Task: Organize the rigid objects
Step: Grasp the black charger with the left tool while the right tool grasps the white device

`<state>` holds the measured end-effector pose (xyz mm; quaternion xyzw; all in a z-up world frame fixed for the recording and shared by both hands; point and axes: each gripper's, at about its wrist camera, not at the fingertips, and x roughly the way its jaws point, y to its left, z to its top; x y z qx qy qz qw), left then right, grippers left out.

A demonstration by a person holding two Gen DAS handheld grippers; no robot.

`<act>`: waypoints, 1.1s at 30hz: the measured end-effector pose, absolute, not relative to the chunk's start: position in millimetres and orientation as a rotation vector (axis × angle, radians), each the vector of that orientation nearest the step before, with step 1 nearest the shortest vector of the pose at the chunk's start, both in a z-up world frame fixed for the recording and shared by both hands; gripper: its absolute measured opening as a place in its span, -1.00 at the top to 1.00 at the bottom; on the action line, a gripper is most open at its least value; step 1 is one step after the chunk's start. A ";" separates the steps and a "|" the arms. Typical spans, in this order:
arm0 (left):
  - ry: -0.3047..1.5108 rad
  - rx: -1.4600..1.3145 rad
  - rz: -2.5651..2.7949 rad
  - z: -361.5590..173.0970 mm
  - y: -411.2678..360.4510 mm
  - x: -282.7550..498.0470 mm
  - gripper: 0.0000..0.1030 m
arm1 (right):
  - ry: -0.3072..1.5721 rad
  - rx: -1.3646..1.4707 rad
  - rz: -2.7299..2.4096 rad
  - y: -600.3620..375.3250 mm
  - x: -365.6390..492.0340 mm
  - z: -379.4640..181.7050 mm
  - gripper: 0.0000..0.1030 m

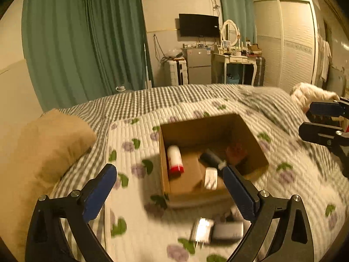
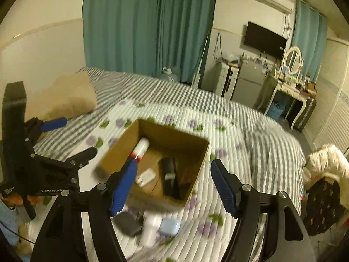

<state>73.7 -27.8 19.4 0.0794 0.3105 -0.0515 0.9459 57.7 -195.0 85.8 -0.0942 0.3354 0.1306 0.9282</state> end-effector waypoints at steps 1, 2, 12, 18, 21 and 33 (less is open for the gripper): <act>0.637 0.164 -0.098 11.8 -28.3 67.6 -0.94 | 0.698 -0.199 0.268 -193.1 50.1 76.3 -0.35; 0.644 0.160 -0.082 0.6 -28.9 60.7 -0.94 | 0.708 -0.199 0.270 -191.7 45.2 67.9 -0.35; 0.804 0.123 -0.099 -89.3 -30.9 38.0 -0.94 | 0.869 -0.194 0.265 -180.4 38.0 -38.7 -0.35; 0.865 0.143 -0.084 -108.4 -42.3 40.4 -0.94 | 0.944 -0.208 0.222 -187.7 41.1 -73.6 -0.35; 0.903 0.164 -0.080 -119.1 -50.9 43.7 -0.94 | 0.950 -0.188 0.209 -196.6 41.3 -73.9 -0.35; 1.005 0.139 -0.236 -150.3 -99.5 60.0 -0.89 | 0.984 -0.153 0.197 -211.1 51.0 -77.1 -0.35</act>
